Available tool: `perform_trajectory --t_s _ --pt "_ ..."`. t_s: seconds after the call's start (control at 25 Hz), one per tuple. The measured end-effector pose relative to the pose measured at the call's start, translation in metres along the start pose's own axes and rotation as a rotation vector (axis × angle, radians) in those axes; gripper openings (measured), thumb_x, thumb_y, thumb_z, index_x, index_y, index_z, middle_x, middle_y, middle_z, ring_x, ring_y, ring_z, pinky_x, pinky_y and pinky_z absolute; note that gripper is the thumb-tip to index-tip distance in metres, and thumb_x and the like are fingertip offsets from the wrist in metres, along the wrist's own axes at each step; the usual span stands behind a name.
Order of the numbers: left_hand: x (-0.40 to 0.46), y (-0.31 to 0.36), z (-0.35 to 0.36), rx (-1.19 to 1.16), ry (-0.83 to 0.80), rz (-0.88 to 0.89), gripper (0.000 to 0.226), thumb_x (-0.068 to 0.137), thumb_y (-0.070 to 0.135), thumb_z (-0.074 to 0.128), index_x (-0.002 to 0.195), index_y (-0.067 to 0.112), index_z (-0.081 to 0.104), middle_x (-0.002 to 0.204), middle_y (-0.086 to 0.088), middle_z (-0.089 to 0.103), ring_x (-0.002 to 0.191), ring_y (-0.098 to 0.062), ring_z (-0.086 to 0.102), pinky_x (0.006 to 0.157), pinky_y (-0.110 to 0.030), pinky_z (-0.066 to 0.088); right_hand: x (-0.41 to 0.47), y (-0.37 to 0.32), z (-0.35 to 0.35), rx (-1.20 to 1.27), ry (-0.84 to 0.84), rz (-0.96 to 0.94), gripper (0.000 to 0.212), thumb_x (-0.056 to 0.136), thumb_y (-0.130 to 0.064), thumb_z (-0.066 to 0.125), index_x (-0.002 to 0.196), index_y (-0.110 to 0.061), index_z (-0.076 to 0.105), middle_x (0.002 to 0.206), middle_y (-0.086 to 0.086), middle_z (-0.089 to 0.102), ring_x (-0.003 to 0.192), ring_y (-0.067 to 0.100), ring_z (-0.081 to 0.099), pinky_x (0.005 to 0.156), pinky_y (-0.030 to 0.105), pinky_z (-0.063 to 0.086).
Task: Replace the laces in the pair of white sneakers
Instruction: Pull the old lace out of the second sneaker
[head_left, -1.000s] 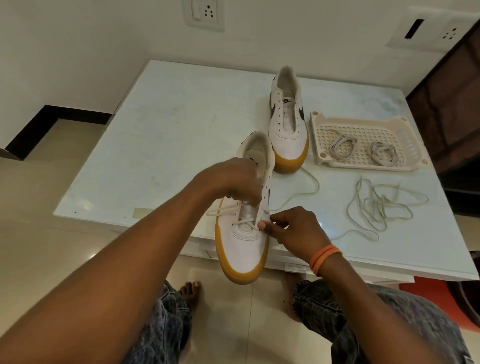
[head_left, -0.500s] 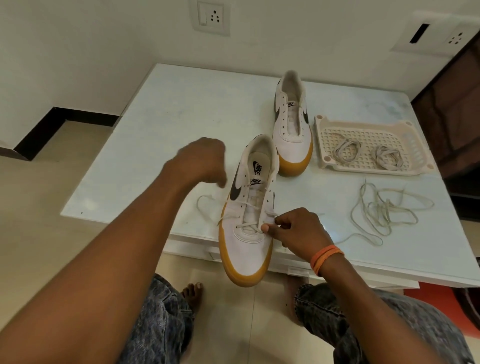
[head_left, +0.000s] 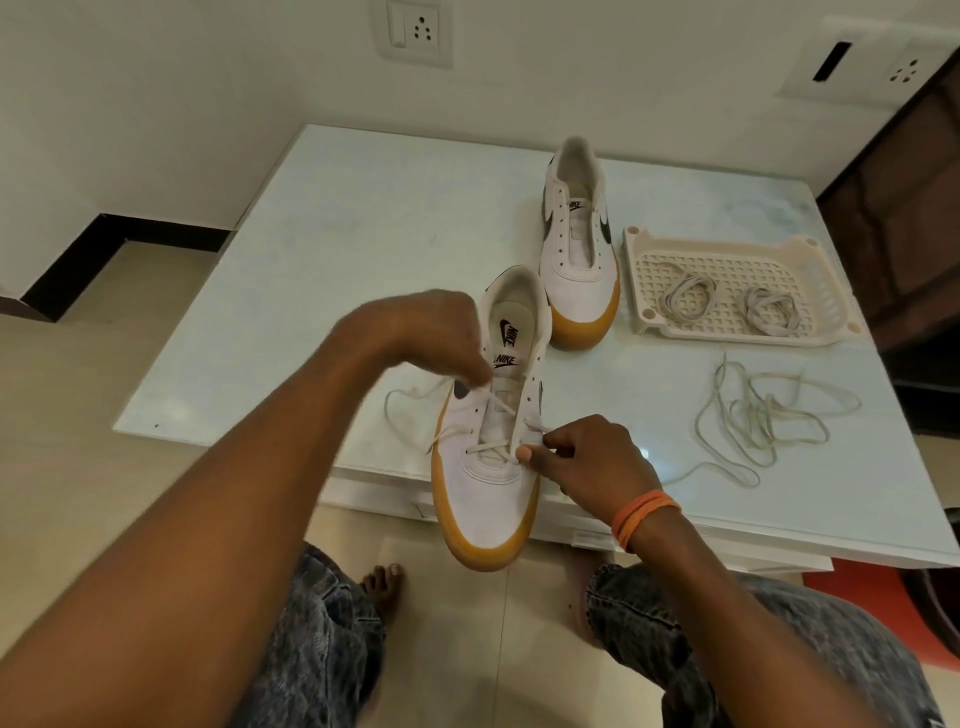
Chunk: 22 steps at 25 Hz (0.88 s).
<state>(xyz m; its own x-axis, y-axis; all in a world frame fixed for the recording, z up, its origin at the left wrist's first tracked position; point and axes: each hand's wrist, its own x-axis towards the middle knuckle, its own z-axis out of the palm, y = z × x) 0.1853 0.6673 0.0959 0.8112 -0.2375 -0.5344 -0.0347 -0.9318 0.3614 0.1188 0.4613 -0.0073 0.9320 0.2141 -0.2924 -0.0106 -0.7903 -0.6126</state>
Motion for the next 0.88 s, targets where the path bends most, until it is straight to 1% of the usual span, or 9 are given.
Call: perform_trajectory --t_s 0.12,0.24,0.28,0.36,0.44,0.48,0.6,0.76,0.88 --pt "-0.009 -0.040 -0.022 0.071 0.122 -0.240 0.025 0.068 0.025 0.074 0.069 0.002 0.065 0.070 -0.009 0.061 0.062 -0.022 0.052 0.060 -0.030 0.039 0.000 0.001 0.001 -0.005 -0.005 0.014 0.043 0.081 -0.057 0.065 0.055 -0.031 0.044 0.056 -0.012 0.045 0.062 0.017 0.056 0.066 0.031 0.048" --pt "-0.011 -0.046 -0.016 0.224 0.114 -0.384 0.026 0.070 0.023 0.076 0.071 0.011 0.053 0.077 -0.005 0.055 0.077 -0.025 0.058 0.069 -0.032 0.046 0.002 0.000 0.001 0.001 -0.024 0.028 0.038 0.080 -0.058 0.065 0.062 -0.028 0.052 0.059 -0.012 0.045 0.067 0.018 0.060 0.066 0.029 0.047" --pt "-0.008 -0.037 -0.011 0.263 0.168 -0.332 0.026 0.072 0.024 0.076 0.075 0.012 0.053 0.080 -0.004 0.055 0.081 -0.025 0.058 0.072 -0.032 0.048 0.001 -0.001 0.000 0.003 -0.022 0.034 0.037 0.080 -0.058 0.066 0.065 -0.026 0.057 0.059 -0.012 0.047 0.068 0.018 0.062 0.066 0.029 0.048" --pt "0.002 -0.014 0.000 0.183 0.240 -0.077 0.020 0.076 0.024 0.077 0.083 0.014 0.061 0.088 -0.001 0.061 0.083 -0.018 0.060 0.070 -0.029 0.049 0.000 -0.001 0.000 0.010 -0.018 0.046 0.038 0.081 -0.057 0.066 0.062 -0.027 0.053 0.058 -0.011 0.049 0.068 0.019 0.064 0.065 0.029 0.047" --pt "0.009 0.011 0.018 0.090 0.148 0.126 0.012 0.077 0.025 0.077 0.084 0.019 0.069 0.091 0.003 0.066 0.079 -0.011 0.061 0.066 -0.023 0.048 -0.001 -0.003 0.000 0.015 -0.015 0.054 0.040 0.081 -0.056 0.067 0.057 -0.031 0.047 0.057 -0.011 0.048 0.068 0.020 0.063 0.065 0.028 0.046" --pt "0.013 0.018 0.028 0.119 0.092 0.160 0.011 0.078 0.026 0.077 0.085 0.020 0.071 0.091 0.004 0.067 0.080 -0.011 0.063 0.069 -0.024 0.050 -0.001 -0.003 0.000 0.019 -0.015 0.062 0.040 0.081 -0.055 0.067 0.057 -0.030 0.046 0.057 -0.011 0.047 0.068 0.020 0.062 0.065 0.029 0.046" --pt "0.024 0.024 0.051 0.216 0.048 0.150 0.012 0.081 0.023 0.074 0.089 0.015 0.073 0.088 0.001 0.068 0.082 -0.017 0.064 0.080 -0.034 0.055 -0.001 -0.005 -0.001 0.017 -0.020 0.085 0.041 0.081 -0.056 0.067 0.058 -0.030 0.046 0.057 -0.012 0.045 0.067 0.019 0.060 0.067 0.029 0.047" --pt "0.009 0.020 0.027 0.146 -0.024 0.141 0.008 0.082 0.022 0.073 0.081 0.015 0.072 0.084 0.004 0.069 0.086 -0.013 0.064 0.079 -0.029 0.053 -0.003 -0.006 -0.001 -0.030 -0.040 0.092 0.045 0.084 -0.057 0.063 0.055 -0.026 0.048 0.056 -0.006 0.049 0.061 0.019 0.056 0.065 0.032 0.047" --pt "-0.011 -0.004 -0.006 0.099 0.039 0.018 0.009 0.078 0.023 0.077 0.084 0.016 0.077 0.087 0.003 0.070 0.084 -0.013 0.063 0.073 -0.028 0.051 -0.003 -0.009 0.000 -0.055 -0.053 0.101 0.052 0.085 -0.058 0.060 0.056 -0.016 0.054 0.056 0.001 0.054 0.058 0.021 0.055 0.064 0.034 0.048"
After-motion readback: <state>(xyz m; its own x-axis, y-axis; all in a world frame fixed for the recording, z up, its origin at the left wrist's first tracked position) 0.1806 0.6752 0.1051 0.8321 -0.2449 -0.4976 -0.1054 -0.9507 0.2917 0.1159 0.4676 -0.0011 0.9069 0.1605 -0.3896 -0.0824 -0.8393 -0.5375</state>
